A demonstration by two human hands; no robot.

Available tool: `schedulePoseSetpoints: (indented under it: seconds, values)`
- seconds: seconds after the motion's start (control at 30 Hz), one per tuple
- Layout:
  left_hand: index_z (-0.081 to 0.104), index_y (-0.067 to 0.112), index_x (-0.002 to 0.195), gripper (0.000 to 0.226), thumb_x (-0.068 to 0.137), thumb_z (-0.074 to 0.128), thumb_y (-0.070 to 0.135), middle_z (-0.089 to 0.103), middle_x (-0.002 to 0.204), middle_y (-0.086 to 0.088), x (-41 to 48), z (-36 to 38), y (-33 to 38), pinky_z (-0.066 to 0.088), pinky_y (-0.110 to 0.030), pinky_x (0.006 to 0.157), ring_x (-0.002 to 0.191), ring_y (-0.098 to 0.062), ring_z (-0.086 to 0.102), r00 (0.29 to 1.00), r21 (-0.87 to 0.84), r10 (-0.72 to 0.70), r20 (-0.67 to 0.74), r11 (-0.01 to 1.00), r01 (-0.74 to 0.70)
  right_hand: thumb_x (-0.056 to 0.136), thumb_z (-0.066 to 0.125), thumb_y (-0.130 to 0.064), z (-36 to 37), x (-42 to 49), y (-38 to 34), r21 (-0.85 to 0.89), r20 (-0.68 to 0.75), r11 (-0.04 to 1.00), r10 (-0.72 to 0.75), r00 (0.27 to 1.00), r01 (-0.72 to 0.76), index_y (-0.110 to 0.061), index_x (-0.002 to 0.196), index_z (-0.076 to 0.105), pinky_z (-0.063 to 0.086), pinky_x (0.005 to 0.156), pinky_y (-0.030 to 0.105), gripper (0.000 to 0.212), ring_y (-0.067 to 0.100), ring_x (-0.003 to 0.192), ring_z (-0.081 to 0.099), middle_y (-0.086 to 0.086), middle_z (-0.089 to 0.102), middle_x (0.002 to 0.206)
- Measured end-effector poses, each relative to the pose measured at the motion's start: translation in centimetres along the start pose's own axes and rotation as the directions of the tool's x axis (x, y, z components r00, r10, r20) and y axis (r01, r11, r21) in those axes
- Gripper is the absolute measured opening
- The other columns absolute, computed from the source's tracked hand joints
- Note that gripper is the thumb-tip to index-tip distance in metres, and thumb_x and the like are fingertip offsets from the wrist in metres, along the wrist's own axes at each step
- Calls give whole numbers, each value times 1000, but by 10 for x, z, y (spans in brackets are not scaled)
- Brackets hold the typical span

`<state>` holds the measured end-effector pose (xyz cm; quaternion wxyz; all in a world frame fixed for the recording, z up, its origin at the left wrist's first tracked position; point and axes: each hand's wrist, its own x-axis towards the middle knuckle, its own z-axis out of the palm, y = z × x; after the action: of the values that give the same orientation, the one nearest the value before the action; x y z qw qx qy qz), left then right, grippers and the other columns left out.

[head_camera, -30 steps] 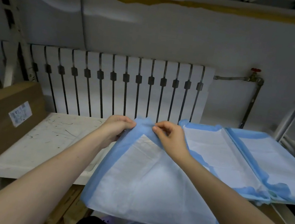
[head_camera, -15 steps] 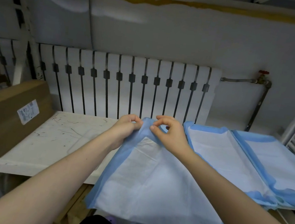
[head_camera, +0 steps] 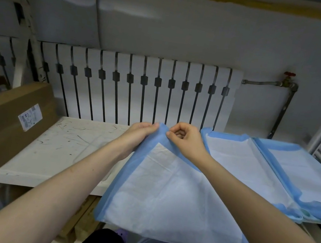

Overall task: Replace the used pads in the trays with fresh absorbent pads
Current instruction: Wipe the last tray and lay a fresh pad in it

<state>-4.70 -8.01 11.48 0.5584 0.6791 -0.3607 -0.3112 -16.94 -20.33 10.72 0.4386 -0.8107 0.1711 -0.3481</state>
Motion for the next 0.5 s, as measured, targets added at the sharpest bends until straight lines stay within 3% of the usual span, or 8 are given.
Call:
schedulePoseSetpoints:
  seconds: [0.07, 0.13, 0.2, 0.23, 0.3, 0.4, 0.5]
  values:
    - [64, 13, 80, 18, 82, 70, 30, 64, 75, -3, -2, 1, -1, 45, -28, 62, 67, -15, 59, 999, 201, 38, 17, 979, -40, 86, 64, -8, -1, 1, 1, 6, -6, 1000, -8, 1000, 8, -11, 91, 63, 46, 71, 19, 6, 8, 68, 54, -1, 60, 74]
    - [67, 5, 86, 8, 80, 70, 11, 66, 78, -7, -3, 6, 1, 47, -29, 65, 69, -18, 61, 997, 274, 75, -9, 959, -69, 88, 64, -14, -5, 3, 1, -24, 84, 1000, 9, 996, -7, -14, 109, 59, 43, 72, 15, 21, 4, 70, 53, -5, 56, 74]
    - [65, -2, 89, 14, 79, 69, 6, 65, 79, -12, -2, 8, 3, 46, -31, 66, 70, -21, 60, 995, 282, 89, -35, 957, -75, 89, 64, -22, -9, 8, -1, -156, 207, 988, 28, 978, 5, -18, 94, 60, 37, 64, 20, 8, 8, 65, 47, -5, 49, 70]
    - [65, -3, 90, 18, 77, 70, 7, 66, 81, -14, -2, 7, 5, 48, -32, 66, 70, -22, 61, 996, 294, 81, -37, 954, -66, 89, 64, -22, -10, 10, -4, -213, 219, 977, 19, 976, 29, -18, 77, 55, 33, 59, 22, 15, 11, 60, 39, -2, 42, 65]
    - [67, 2, 91, 21, 72, 73, 8, 70, 87, -13, -1, 2, 4, 52, -32, 69, 72, -23, 65, 999, 404, 27, -17, 915, -18, 90, 61, -20, -15, 18, -5, -244, 132, 969, 0, 991, 32, -19, 62, 41, 26, 54, 23, 34, 11, 56, 29, -1, 30, 60]
    - [57, 13, 83, 18, 71, 70, 11, 58, 78, 3, -5, -12, -4, 45, -25, 56, 70, -15, 58, 996, 638, -83, -41, 765, 90, 93, 56, -15, -31, 28, -10, -172, -121, 984, -67, 990, 45, -21, 64, 42, 29, 55, 22, 32, 10, 58, 34, -4, 38, 61]
    - [54, 14, 74, 13, 72, 64, 8, 48, 67, 2, -8, -29, -12, 36, -23, 50, 62, -17, 52, 983, 656, -82, -167, 735, 173, 94, 51, -13, -52, 31, -10, -127, -321, 992, -42, 946, 1, -17, 66, 37, 27, 56, 23, 31, 10, 59, 30, -2, 34, 63]
